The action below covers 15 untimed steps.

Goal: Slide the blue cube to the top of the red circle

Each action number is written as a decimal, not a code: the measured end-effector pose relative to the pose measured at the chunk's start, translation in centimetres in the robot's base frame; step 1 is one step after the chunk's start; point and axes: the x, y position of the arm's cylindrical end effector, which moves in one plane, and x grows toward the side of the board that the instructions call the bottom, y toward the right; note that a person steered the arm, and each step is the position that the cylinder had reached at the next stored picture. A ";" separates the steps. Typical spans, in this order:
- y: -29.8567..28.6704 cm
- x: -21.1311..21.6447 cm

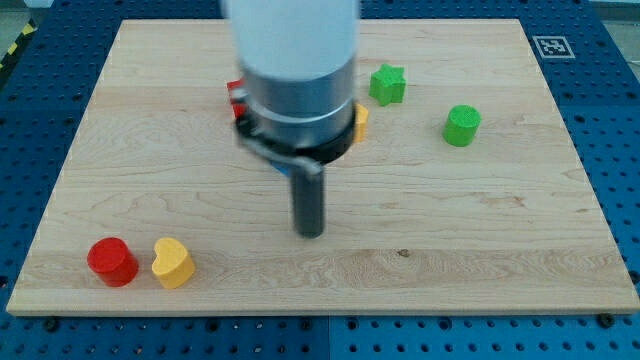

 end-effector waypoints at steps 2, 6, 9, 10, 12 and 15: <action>5.2 -8.1; -3.6 -10.6; -4.6 -9.4; -5.5 -8.7; -6.2 -5.0; -6.2 0.0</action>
